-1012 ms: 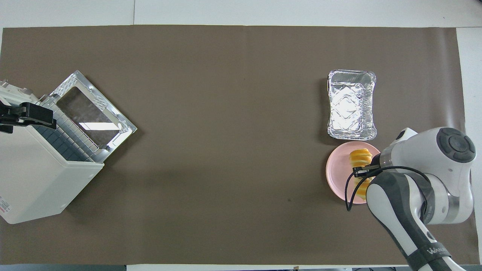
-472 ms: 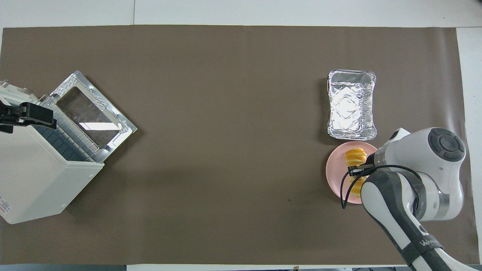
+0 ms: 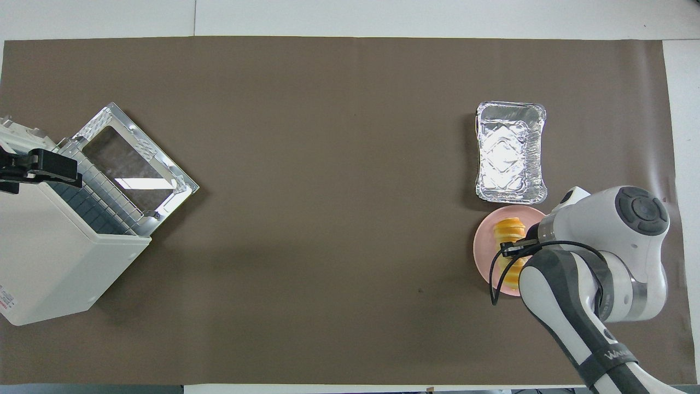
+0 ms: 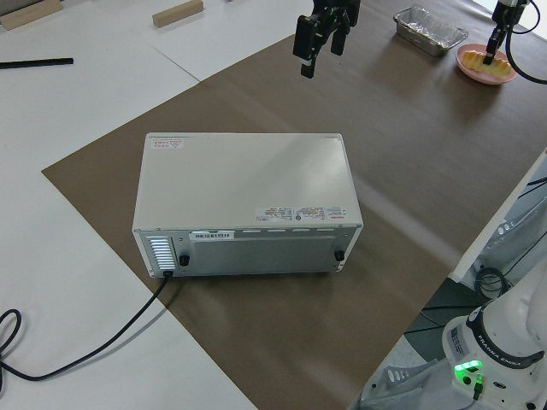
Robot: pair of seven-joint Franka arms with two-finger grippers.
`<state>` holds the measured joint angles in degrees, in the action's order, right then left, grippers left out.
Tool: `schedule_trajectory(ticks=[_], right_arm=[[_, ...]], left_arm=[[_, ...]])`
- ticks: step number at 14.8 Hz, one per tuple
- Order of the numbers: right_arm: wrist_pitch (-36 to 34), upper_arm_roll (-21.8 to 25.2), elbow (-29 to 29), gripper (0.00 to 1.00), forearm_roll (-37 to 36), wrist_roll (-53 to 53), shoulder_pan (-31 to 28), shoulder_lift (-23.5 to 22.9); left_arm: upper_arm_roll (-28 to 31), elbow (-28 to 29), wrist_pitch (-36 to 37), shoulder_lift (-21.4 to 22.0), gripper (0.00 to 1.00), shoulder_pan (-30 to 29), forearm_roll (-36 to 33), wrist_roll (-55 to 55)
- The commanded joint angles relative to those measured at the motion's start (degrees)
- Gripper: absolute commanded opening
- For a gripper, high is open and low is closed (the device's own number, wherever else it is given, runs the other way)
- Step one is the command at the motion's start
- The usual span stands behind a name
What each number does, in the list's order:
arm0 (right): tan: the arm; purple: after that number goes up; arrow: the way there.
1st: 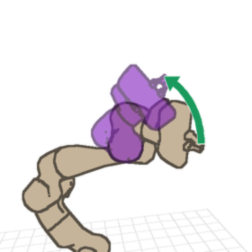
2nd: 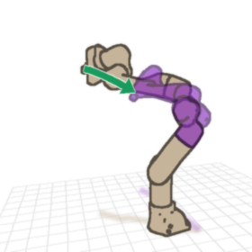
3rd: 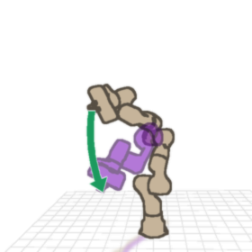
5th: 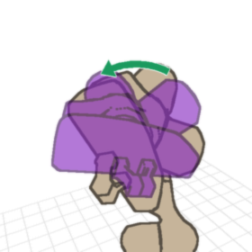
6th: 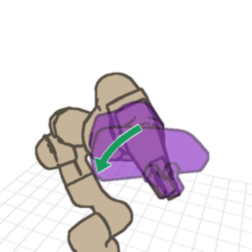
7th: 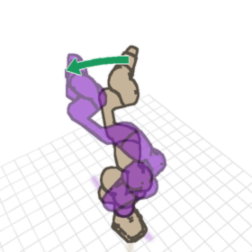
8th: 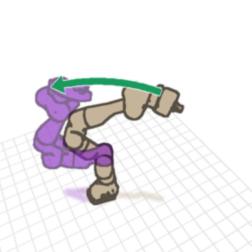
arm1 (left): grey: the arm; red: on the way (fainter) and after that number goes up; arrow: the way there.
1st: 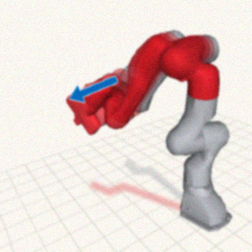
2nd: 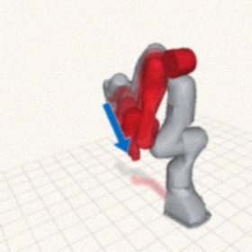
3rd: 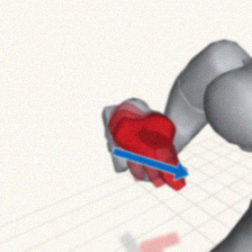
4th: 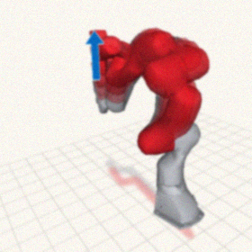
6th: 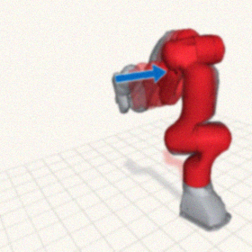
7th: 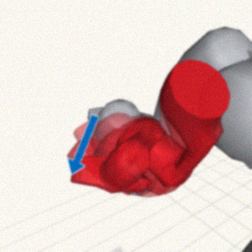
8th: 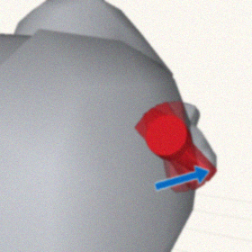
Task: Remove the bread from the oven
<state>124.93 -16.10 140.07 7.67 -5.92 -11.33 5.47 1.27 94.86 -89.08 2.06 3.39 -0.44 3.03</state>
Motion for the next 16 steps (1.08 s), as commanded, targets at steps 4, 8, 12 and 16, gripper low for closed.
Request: schedule_trajectory(ticks=[4,8,12,16], right_arm=[[-10.5,-0.2,-11.7,1.00,0.7,0.6,-0.4,-1.5],[-20.9,0.1,-25.0,1.00,-0.2,0.6,-1.4,-0.9],[-30.3,0.2,-36.7,1.00,-2.1,0.6,-2.0,-0.7],[-33.3,0.2,-42.8,1.00,-9.2,0.5,-3.5,-1.3]], left_arm=[[0.0,0.3,0.0,0.7,1.00,-0.2,0.9,0.4],[0.0,0.3,0.0,0.7,1.00,-0.2,0.9,0.5],[0.0,0.3,0.0,0.7,1.00,-0.2,0.9,0.4],[0.0,0.3,0.0,0.7,1.00,-0.2,0.9,0.5]])
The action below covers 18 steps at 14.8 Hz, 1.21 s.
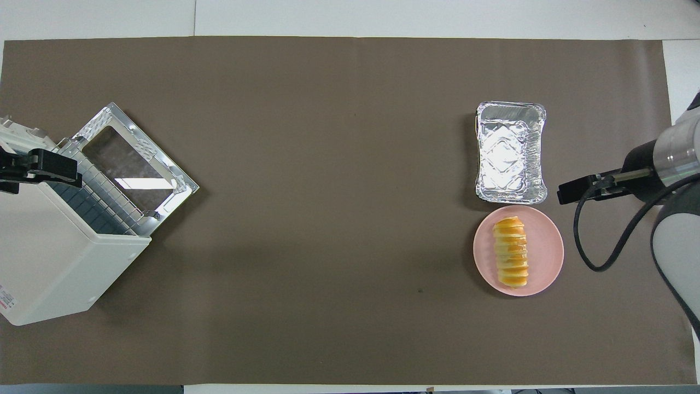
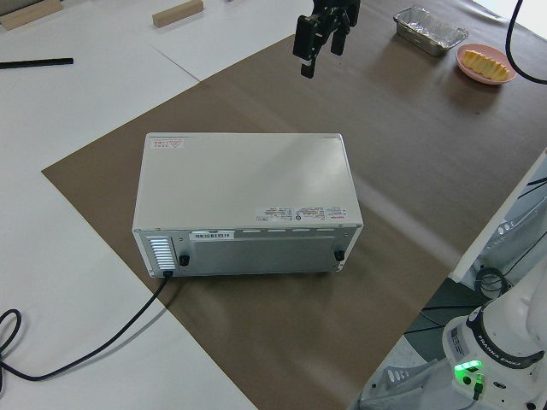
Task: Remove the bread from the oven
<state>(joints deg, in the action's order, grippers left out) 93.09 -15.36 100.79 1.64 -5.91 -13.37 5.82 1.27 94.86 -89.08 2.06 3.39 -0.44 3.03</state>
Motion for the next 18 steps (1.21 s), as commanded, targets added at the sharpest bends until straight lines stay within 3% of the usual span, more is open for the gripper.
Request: schedule_trajectory(ticks=[1,12,13,15,18], right_arm=[[-1.7,-0.6,-4.2,1.00,-3.0,0.5,-2.0,-1.9],[-4.8,-0.1,-6.4,1.00,-2.4,0.5,-3.6,-4.6],[-5.0,2.5,-6.6,1.00,-2.4,0.6,-1.2,-4.5],[-5.1,15.1,-6.7,1.00,-2.3,0.5,9.9,-4.4],[-5.2,15.3,-6.7,1.00,-2.1,0.5,9.5,-4.4]], left_arm=[[0.0,0.3,0.0,0.7,1.00,-0.2,0.9,0.4],[0.0,0.3,0.0,0.7,1.00,-0.2,0.9,0.5],[0.0,0.3,0.0,0.7,1.00,-0.2,0.9,0.5],[0.0,0.3,0.0,0.7,1.00,-0.2,0.9,0.4],[0.0,0.3,0.0,0.7,1.00,-0.2,0.9,0.4]])
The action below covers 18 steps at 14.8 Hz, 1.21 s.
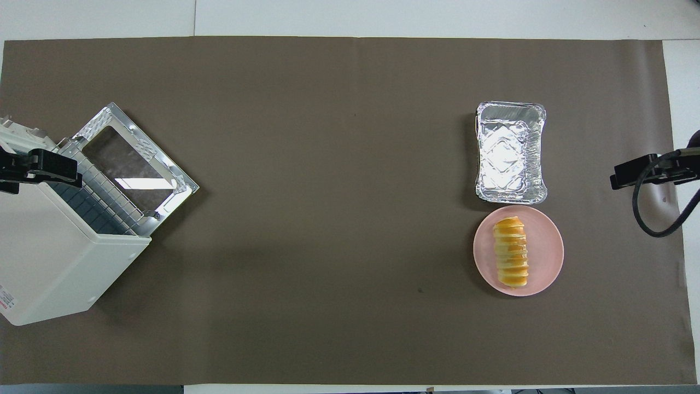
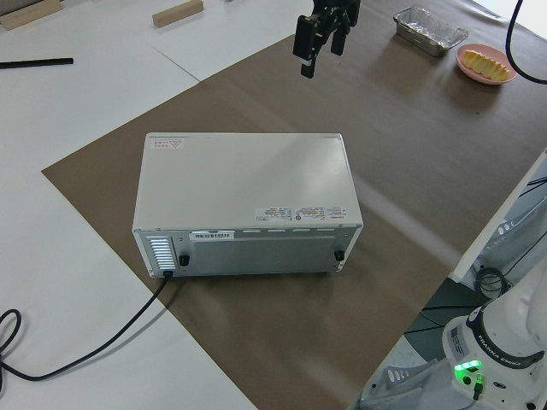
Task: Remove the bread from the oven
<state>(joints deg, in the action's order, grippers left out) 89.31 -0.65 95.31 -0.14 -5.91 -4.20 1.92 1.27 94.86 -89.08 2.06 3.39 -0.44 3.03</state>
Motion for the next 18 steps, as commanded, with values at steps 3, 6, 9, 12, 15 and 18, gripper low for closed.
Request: schedule_trajectory(ticks=[3,6,9,12,15,18], right_arm=[[-1.9,-1.9,-1.2,1.00,-0.4,0.5,-2.3,-0.4],[-2.0,-2.6,-0.7,1.00,-0.5,0.5,-2.8,-0.8],[-1.3,-2.6,-0.5,1.00,-1.4,0.6,-2.6,-1.0],[1.5,-2.6,0.1,1.00,-1.9,0.6,-2.7,-1.0],[1.6,-2.6,0.1,1.00,-1.9,0.6,-2.9,-1.0],[1.7,-2.6,0.0,1.00,-1.7,0.6,-2.8,-1.0]], left_arm=[[0.0,0.3,0.0,0.7,1.00,-0.2,0.9,0.4],[0.0,0.3,0.0,0.7,1.00,-0.2,0.9,0.4],[0.0,0.3,0.0,0.7,1.00,-0.2,0.9,0.5],[0.0,0.3,0.0,0.7,1.00,-0.2,0.9,0.4],[0.0,0.3,0.0,0.7,1.00,-0.2,0.9,0.4],[0.0,0.3,0.0,0.7,1.00,-0.2,0.9,0.4]])
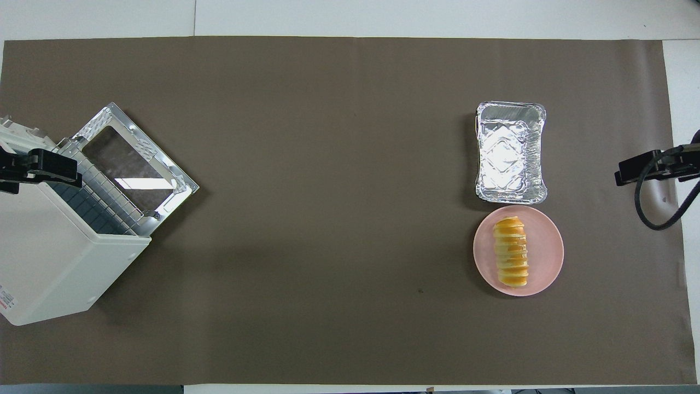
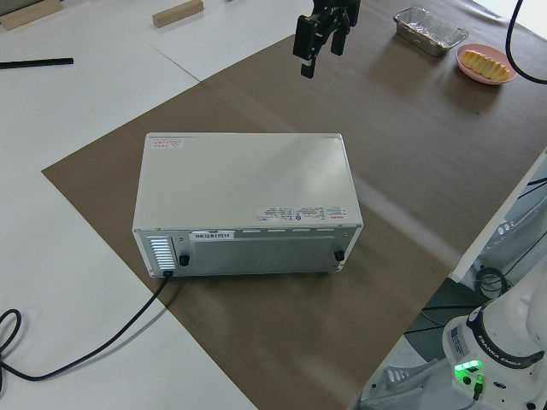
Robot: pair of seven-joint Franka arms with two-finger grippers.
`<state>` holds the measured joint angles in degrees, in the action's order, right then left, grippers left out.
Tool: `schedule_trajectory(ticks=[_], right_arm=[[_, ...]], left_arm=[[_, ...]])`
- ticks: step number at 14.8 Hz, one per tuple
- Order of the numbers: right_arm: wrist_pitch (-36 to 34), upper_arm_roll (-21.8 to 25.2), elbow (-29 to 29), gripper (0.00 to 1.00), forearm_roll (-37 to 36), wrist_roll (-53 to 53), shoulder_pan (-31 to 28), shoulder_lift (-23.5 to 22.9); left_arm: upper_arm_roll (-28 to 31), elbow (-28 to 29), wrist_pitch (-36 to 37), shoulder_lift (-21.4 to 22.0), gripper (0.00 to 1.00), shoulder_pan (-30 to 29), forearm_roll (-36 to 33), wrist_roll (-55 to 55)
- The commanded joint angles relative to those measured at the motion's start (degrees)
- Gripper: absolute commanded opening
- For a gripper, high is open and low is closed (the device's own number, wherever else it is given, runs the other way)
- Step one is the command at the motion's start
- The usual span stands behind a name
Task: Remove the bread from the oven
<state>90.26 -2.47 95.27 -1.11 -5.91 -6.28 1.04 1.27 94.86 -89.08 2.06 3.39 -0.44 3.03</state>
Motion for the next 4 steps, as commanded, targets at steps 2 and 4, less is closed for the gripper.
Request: schedule_trajectory(ticks=[2,4], right_arm=[[0.7,-0.8,0.0,1.00,-0.7,0.5,-0.7,-0.1],[0.7,-0.8,0.0,1.00,-0.7,0.6,-0.3,0.0]], left_arm=[[0.0,0.3,0.0,0.7,1.00,-0.2,0.9,0.4],[0.0,0.3,0.0,0.7,1.00,-0.2,0.9,0.4]])
